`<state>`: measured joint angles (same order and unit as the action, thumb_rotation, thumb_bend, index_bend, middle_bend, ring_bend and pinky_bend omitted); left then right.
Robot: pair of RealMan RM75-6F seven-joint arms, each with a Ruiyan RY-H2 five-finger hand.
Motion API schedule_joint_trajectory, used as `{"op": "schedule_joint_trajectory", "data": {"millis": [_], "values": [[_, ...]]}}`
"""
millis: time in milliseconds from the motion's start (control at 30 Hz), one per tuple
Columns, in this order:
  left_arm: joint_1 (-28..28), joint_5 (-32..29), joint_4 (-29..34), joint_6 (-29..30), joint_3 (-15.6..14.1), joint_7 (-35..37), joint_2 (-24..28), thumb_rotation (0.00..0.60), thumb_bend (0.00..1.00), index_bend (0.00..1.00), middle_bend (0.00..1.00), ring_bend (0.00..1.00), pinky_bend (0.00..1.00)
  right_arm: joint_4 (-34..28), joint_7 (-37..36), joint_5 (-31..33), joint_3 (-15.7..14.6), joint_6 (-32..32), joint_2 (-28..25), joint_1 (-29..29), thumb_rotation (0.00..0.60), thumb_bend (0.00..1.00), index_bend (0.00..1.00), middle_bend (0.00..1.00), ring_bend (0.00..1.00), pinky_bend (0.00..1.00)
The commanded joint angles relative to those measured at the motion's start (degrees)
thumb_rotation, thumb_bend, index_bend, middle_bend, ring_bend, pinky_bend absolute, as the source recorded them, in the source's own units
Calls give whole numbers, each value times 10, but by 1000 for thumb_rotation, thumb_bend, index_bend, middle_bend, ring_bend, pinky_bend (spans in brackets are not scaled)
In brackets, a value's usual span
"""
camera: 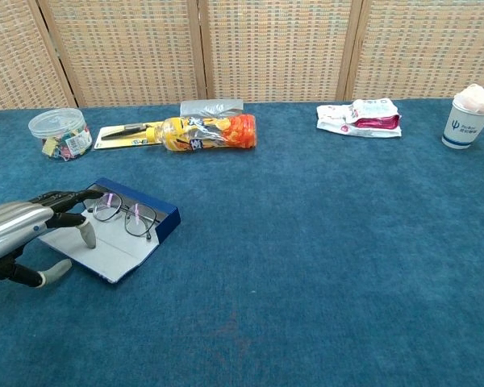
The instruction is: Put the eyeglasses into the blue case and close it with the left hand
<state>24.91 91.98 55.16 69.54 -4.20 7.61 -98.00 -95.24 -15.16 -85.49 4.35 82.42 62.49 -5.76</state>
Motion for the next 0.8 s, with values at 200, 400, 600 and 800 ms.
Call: {"op": "schedule_joint_trajectory", "data": {"millis": [200,400,600,800], "values": [[6,-5,4,-8,8,-1,3,600,529,406,0,0,0,0,0,0,0,0,0,0,600,0,0,0,0,0],[20,-18,13,-27,24,0,8,600,536,418,0,0,0,0,0,0,0,0,0,0,600,0,0,0,0,0],[42,-44,33,-67,45,-2,17,600,543,444,0,0,0,0,-1,0,-1,-1,-1,-1,600,0,0,0,0,0],[42,-47,45,-71,44,-4,21,600,552,527,0,0,0,-1,-3,0,0,-2,-1,-1,600,0,0,0,0,0]]}}
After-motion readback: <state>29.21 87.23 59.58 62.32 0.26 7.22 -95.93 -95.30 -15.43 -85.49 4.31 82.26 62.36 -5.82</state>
